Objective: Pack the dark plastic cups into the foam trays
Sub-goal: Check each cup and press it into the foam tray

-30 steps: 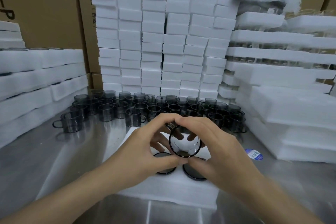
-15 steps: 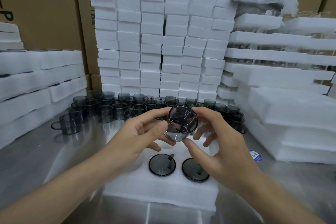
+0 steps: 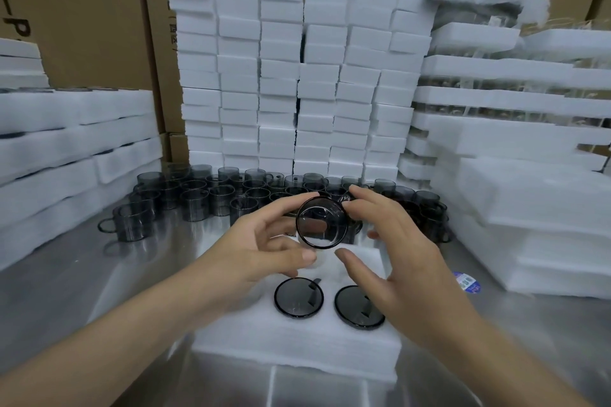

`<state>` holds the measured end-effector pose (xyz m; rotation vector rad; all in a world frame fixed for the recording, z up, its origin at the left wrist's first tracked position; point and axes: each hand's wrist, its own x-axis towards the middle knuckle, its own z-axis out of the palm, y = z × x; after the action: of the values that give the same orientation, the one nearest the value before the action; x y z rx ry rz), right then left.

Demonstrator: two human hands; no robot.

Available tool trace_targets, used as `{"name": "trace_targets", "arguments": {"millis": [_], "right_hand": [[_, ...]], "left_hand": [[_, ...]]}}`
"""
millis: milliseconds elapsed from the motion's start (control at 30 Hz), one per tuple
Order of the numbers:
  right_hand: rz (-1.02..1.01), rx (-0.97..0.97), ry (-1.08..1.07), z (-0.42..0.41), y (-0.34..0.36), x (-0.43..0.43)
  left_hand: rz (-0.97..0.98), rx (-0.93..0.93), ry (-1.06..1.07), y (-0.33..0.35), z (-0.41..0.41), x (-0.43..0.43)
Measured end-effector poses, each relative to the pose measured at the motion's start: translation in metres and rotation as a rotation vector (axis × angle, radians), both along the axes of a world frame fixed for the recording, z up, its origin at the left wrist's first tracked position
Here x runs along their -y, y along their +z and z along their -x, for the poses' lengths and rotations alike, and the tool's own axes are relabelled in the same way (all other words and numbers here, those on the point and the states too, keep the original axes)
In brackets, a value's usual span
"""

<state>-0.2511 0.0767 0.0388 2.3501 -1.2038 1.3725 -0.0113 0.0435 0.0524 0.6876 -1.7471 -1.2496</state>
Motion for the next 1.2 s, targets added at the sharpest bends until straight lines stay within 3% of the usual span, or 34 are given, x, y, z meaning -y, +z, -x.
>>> {"name": "trace_targets", "arguments": {"millis": [467, 733, 1000, 1200], "right_hand": [[0.031, -0.072, -0.054, -0.001, 0.005, -0.003], [-0.098, -0.177, -0.208, -0.005, 0.009, -0.010], [-0.231, -0.234, -0.221, -0.008, 0.013, -0.013], [-0.267, -0.218, -0.208, -0.005, 0.014, -0.013]], "left_hand": [[-0.193, -0.034, -0.025, 0.006, -0.001, -0.001], [-0.233, 0.095, 0.033, 0.008, 0.001, -0.006], [-0.239, 0.056, 0.049, 0.008, 0.002, -0.003], [-0.224, 0.015, -0.055, 0.007, 0.000, -0.001]]}}
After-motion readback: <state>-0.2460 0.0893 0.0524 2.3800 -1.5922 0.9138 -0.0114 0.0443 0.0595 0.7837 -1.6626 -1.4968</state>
